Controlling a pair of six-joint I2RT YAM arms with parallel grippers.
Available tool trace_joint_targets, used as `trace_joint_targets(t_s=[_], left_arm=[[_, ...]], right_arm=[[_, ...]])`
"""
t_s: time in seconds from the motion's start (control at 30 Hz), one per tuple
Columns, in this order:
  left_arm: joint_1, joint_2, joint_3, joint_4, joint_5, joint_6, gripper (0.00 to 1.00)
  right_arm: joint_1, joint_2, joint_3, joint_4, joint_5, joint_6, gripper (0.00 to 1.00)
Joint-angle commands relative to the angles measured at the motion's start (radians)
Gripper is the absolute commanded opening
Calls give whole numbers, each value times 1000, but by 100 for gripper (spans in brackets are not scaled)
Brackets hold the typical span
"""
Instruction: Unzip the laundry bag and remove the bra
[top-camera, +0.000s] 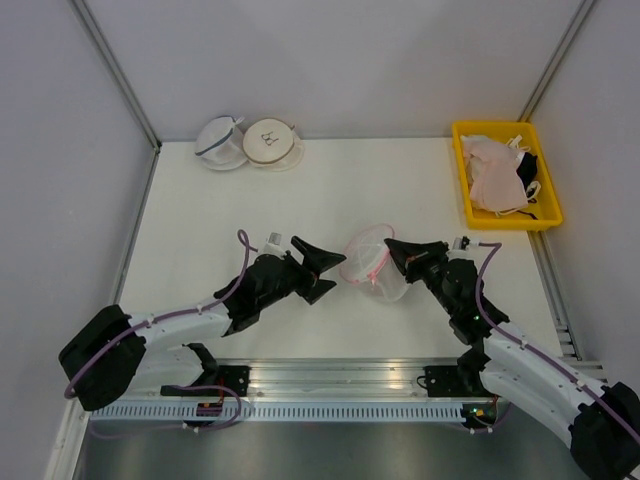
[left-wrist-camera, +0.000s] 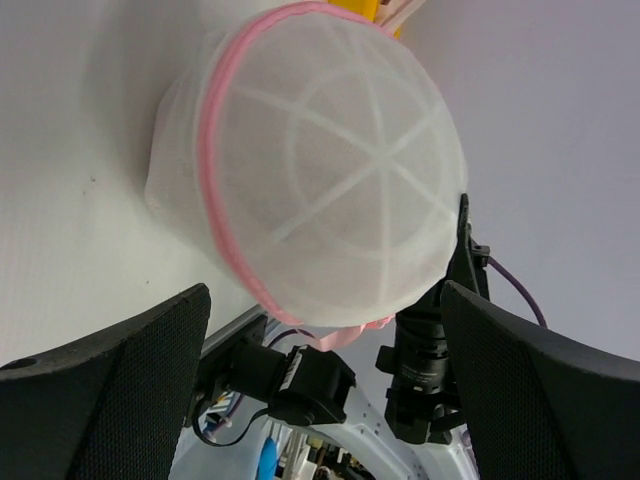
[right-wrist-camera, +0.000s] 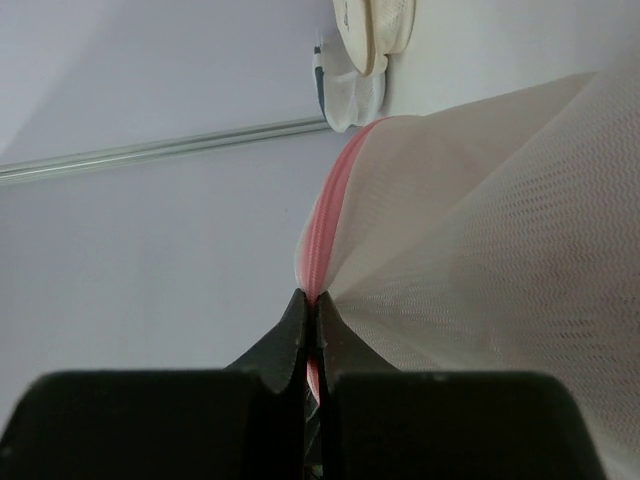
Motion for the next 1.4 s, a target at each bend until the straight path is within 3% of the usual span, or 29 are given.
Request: trace_joint_targets(t_s=[0.0,0.1,0.37,0.47,0.63,0.77,1.07,1.37], left_arm=[[-2,21,-6,114,-5,-57,99],[-2,92,1,148,68,-79,99],[-13,417,41,514,318,-236,98],[-44,486,11,666,320,-310,99],[-64,388,-37,547,266,-287,100],[-68,412,7,536,289,-281,99],[-113,546,21,668,254,-356,99],[-111,557,6,736,168,-393,99]], right_arm=[[1,30,-48,143,-88,67,0],[-1,34,-85,199,-106,109,0],[1,-53,-110,159,-68,121,1],[1,-73,-116,142,-61,114,1],[1,-59,-134,163,-62,117,1],[-1,-36,-165,252,-65,147,0],[-1,-41,-190,303,-106,195,0],[-1,-125,-196,225,-117,190,0]])
